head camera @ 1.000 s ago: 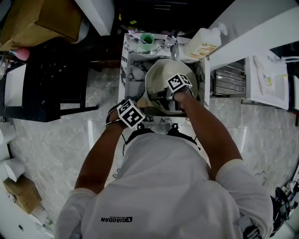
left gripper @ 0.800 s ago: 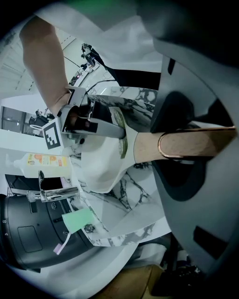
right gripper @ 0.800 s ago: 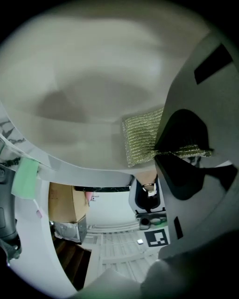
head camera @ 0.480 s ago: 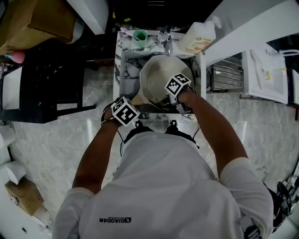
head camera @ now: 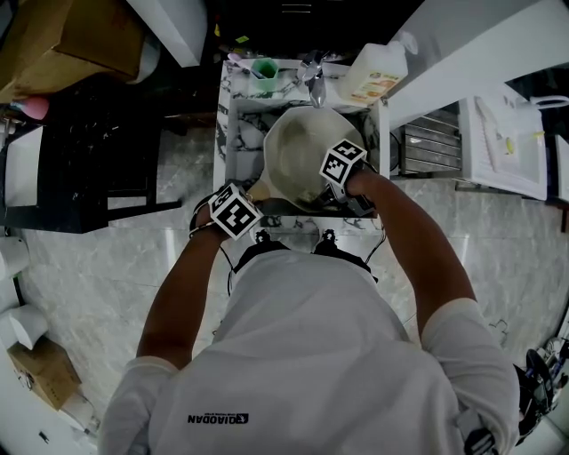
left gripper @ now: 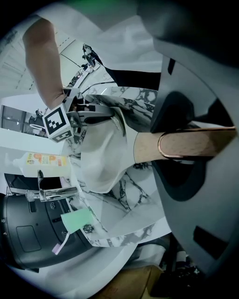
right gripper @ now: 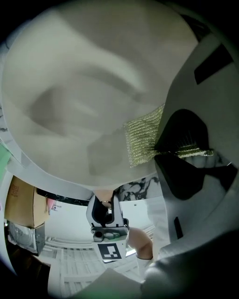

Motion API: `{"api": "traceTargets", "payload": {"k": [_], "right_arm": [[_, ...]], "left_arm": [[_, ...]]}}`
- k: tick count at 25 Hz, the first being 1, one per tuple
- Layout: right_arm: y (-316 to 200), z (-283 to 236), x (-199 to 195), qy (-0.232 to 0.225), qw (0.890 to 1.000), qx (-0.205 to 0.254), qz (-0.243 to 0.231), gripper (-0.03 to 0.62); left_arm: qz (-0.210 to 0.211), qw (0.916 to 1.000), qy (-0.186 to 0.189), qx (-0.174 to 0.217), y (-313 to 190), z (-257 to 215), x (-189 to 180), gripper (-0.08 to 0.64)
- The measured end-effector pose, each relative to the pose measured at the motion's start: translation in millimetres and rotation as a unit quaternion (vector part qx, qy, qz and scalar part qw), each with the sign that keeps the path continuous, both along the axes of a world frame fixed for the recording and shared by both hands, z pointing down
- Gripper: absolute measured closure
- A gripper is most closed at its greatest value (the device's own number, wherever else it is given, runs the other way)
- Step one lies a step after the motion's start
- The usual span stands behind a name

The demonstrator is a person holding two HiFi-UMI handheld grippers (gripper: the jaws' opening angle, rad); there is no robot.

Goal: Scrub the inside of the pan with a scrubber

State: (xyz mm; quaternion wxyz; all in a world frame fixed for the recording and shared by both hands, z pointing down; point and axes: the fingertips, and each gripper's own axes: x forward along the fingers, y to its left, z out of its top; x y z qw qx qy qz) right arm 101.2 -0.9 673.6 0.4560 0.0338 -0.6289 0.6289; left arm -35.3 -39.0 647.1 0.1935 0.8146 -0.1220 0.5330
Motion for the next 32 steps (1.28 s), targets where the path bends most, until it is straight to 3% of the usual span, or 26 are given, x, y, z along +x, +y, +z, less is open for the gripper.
{"api": "traceTargets", "payload": {"k": [14,16,18,20,21,22,23,25,27,29,30,31,32], "right_arm": [[2,-1,16,0.004,1.0,0.01,-0.029,0.531],[-7,-3,15,0.004,0.998,0.05,-0.038,0.531],[-30,-8,15,0.015,0.991,0.129,-0.044,0.531],[-66,-16,17,0.041,0.967,0.245,-0.057,0.531],[-85,-21,19,0.06,0.946,0.31,-0.075,0.531],[-103,-27,21,0.08,0.918,0.375,-0.104,0.531],[-120,-33,22,0.1,0.882,0.437,-0.147,0.531],[-144,-39,21,0.135,0.788,0.539,-0.264,0.531],[-159,-35,22,0.168,0.677,0.598,-0.394,0.531],[-172,-29,21,0.193,0.564,0.625,-0.504,0.531],[-178,-26,19,0.199,0.517,0.631,-0.544,0.531],[-183,-22,17,0.2,0.482,0.633,-0.572,0.531],[-187,-17,15,0.199,0.457,0.632,-0.594,0.532]], "left_arm": [[0.0,1.0,-0.001,0.0,0,1,0,0.377],[0.0,1.0,0.0,0.001,0,0,0,0.377],[0.002,1.0,0.0,0.0,0,0,-1,0.377],[0.002,1.0,0.0,0.002,0,0,-1,0.377],[0.002,1.0,0.0,0.003,0,0,-1,0.377],[0.001,1.0,0.0,0.004,0,0,-1,0.377],[0.001,1.0,0.0,0.005,0,0,-1,0.377],[0.002,1.0,-0.001,0.003,0,0,0,0.377],[0.002,1.0,-0.002,0.001,1,0,-1,0.376],[0.001,1.0,-0.002,0.0,1,0,-1,0.377],[0.001,1.0,-0.002,0.001,1,0,-1,0.377],[0.001,1.0,-0.002,0.003,1,0,-1,0.376],[0.002,1.0,-0.002,0.005,1,1,-1,0.376]]}}
